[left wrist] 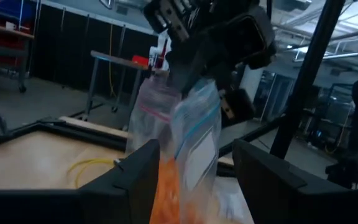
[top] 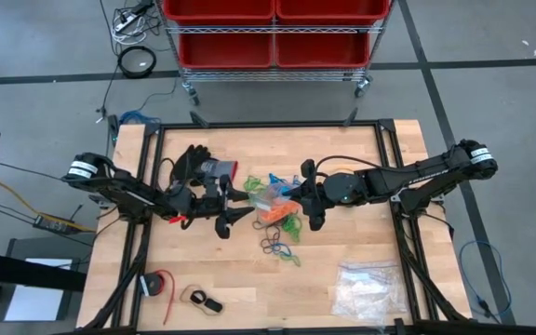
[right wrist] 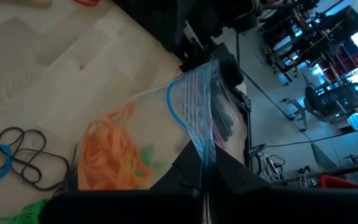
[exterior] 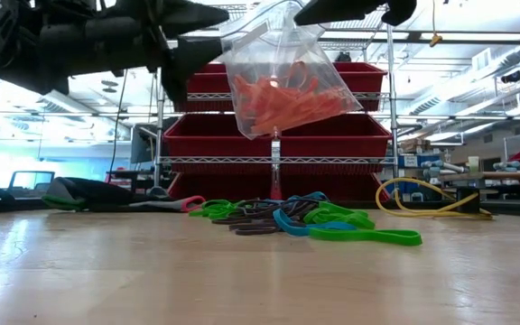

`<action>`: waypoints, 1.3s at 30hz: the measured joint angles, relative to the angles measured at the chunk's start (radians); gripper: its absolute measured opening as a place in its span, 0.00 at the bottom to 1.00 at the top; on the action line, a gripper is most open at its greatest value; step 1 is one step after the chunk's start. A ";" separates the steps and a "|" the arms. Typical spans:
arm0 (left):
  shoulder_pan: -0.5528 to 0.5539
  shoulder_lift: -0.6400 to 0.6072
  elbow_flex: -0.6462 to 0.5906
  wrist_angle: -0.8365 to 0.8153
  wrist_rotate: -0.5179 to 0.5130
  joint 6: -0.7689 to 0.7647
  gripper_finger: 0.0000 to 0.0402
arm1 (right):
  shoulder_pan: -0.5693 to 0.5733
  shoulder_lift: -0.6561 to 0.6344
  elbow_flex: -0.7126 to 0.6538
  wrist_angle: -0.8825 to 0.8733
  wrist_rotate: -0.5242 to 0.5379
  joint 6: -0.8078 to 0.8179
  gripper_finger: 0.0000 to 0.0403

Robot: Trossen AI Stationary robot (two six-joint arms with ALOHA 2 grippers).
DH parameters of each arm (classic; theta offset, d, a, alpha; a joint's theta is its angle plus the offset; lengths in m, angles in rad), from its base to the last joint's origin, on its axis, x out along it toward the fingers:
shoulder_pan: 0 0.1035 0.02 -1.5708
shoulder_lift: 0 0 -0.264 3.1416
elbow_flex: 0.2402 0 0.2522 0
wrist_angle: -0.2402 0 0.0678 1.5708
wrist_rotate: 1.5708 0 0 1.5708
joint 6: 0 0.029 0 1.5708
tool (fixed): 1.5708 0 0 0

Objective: Sort rubber bands
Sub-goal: Close the transparent zip bag

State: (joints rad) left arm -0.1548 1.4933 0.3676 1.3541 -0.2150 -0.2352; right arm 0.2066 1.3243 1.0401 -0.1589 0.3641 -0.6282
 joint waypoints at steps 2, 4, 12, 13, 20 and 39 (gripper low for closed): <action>0.007 0.000 0.000 -0.008 0.001 -0.004 0.51 | 0.000 0.000 0.000 0.000 0.000 0.000 0.00; 0.012 0.000 0.000 -0.009 0.001 -0.008 0.49 | 0.000 0.000 0.000 0.000 0.000 0.000 0.00; 0.021 0.000 0.020 -0.019 0.029 -0.010 0.42 | 0.000 0.000 0.000 0.000 0.000 0.000 0.00; 0.021 0.000 0.027 -0.026 0.038 -0.008 0.42 | 0.000 0.000 0.000 0.000 0.000 0.000 0.00; 0.021 0.000 0.072 -0.109 0.058 0.002 0.35 | 0.000 0.000 0.000 0.000 0.000 0.000 0.00; 0.023 0.000 0.074 -0.105 0.058 0.027 0.12 | 0.000 0.000 0.000 0.000 0.000 0.004 0.00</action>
State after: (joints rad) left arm -0.1318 1.4933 0.4412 1.2495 -0.1570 -0.2085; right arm 0.2066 1.3243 1.0401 -0.1589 0.3641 -0.6242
